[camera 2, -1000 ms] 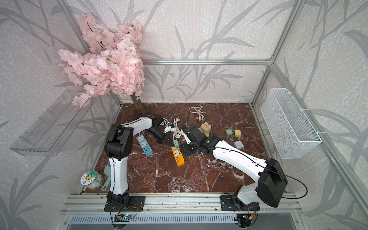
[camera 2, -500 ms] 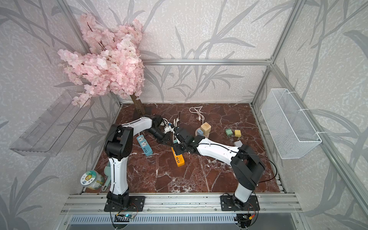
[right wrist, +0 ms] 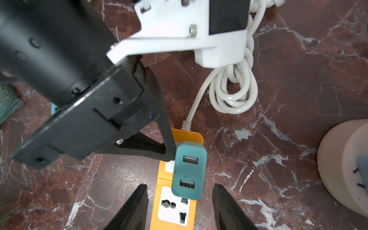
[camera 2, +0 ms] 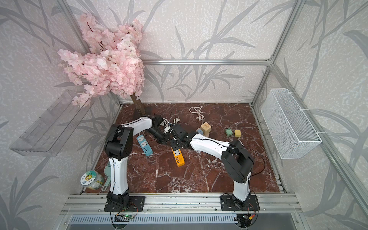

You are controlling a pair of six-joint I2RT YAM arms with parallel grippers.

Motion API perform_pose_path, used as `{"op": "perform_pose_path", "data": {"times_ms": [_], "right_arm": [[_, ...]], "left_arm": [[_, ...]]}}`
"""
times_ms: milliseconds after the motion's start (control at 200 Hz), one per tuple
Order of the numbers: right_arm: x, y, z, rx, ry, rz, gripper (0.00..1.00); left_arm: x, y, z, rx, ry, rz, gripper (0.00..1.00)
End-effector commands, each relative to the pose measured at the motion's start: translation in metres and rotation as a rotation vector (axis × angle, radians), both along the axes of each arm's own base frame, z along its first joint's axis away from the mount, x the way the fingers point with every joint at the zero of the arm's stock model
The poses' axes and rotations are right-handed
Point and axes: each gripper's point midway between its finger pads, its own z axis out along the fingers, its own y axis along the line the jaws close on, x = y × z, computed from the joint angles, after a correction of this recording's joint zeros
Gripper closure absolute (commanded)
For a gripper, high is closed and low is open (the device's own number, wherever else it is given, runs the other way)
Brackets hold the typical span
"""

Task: Pull the plug off the socket
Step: Remove the plug from the socket.

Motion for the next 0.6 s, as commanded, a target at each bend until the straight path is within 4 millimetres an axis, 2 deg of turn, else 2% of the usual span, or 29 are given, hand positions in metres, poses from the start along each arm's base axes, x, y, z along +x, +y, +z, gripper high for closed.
{"op": "perform_pose_path", "data": {"times_ms": [0,235,510,600], "right_arm": [[0.002,-0.007,-0.012,-0.068,0.019,-0.011,0.46],[0.005,-0.002,-0.023,-0.089,0.034,0.004,0.53],[0.009,0.0,-0.026,-0.108,0.033,0.01,0.55],[0.008,0.0,-0.024,-0.112,0.031,0.011,0.58]], "left_arm": [[0.003,0.013,-0.028,0.093,-0.002,-0.007,1.0],[0.003,0.014,-0.028,0.093,-0.002,-0.006,1.0],[0.003,0.014,-0.028,0.092,-0.001,-0.006,1.0],[0.003,0.014,-0.028,0.093,-0.002,-0.006,1.0]]}}
